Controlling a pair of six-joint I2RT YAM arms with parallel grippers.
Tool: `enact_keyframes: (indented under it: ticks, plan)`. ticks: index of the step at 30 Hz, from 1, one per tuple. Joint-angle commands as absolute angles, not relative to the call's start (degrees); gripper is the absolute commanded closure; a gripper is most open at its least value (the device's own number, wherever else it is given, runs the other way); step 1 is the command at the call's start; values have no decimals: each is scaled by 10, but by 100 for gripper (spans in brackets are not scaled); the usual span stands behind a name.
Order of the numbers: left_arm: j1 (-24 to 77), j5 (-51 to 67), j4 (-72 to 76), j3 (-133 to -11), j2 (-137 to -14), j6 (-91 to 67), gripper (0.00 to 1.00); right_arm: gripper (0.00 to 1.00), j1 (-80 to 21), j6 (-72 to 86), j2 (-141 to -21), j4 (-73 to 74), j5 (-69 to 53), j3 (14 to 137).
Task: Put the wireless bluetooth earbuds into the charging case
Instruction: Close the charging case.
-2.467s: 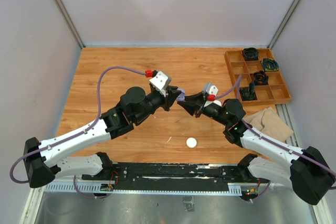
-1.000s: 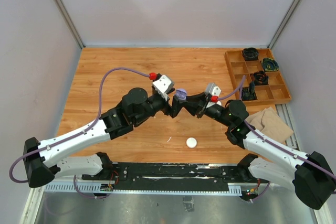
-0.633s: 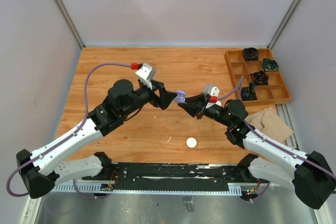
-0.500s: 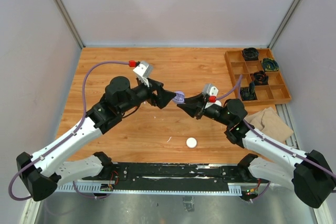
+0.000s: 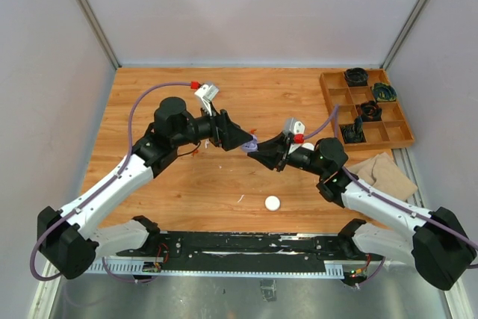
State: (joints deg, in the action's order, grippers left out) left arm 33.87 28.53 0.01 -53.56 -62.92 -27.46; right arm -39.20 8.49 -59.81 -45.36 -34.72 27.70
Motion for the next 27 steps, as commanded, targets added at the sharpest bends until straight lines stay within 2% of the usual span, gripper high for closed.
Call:
enact_keyframes:
  ticks: [1,5,15,27]
  plan:
    - [335,339,31,-530,-646,-294,17,93,-384,114,-606,-501,-371,303]
    - [335,380,50,-524,-662,-301,18,93,-380,122,-614,-509,-377,304]
    - [330,469,132,-507,-667,-328,33,93,-364,145,-625,-511,-402,301]
    - [317,500,172,-490,-650,-326,39,92,-354,167,-638,-461,-431,310]
